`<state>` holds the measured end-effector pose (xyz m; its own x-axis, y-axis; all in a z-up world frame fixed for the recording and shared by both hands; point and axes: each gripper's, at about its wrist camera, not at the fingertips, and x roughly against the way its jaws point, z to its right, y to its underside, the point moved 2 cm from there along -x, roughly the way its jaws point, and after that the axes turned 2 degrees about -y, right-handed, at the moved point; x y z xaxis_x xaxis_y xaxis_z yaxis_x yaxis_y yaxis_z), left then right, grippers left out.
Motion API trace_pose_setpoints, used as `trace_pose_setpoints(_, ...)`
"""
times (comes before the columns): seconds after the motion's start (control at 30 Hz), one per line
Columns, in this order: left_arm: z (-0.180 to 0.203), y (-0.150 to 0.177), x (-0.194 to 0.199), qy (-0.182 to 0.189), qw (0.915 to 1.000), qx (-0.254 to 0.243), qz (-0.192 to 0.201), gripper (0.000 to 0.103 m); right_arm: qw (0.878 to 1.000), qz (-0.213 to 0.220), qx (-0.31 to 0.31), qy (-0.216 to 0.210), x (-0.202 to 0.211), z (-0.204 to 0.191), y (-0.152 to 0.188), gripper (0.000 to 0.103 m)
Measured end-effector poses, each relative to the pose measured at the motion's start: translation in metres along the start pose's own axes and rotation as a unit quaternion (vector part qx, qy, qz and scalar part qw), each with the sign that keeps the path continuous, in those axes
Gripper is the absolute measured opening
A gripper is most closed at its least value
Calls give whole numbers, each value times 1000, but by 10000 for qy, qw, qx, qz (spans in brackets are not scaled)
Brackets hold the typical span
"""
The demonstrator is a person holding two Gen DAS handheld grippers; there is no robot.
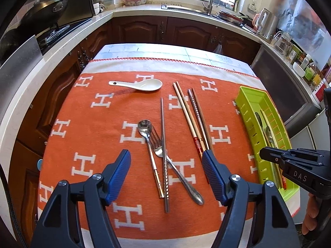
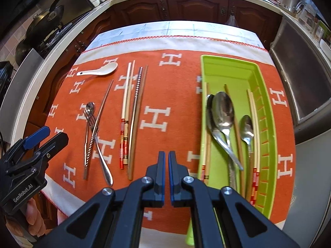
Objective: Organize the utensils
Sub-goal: 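Lower the right gripper onto a plain wooden chopstick and close it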
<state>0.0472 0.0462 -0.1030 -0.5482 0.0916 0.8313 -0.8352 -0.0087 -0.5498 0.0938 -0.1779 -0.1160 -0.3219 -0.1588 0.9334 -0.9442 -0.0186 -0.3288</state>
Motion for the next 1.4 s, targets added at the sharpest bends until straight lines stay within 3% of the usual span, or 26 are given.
trace_pose_setpoints(0.17, -18, 2, 1, 16, 9999, 157, 53, 75, 9998, 5, -27, -217, -6, -12, -3, 3)
trace_pose_setpoints(0.63, -62, 10, -18, -67, 9985, 533, -106, 75, 9977, 2, -95, -676, -47, -31, -29, 4)
trace_pose_setpoints(0.97, -57, 7, -31, 36, 9988, 451, -186, 75, 9986, -130, 85, -500, -88, -35, -45, 4)
trace_pose_setpoints(1.4, -41, -3, -36, 174, 9992, 305, -180, 75, 9990, 133, 379, -171, -93, -41, -51, 5)
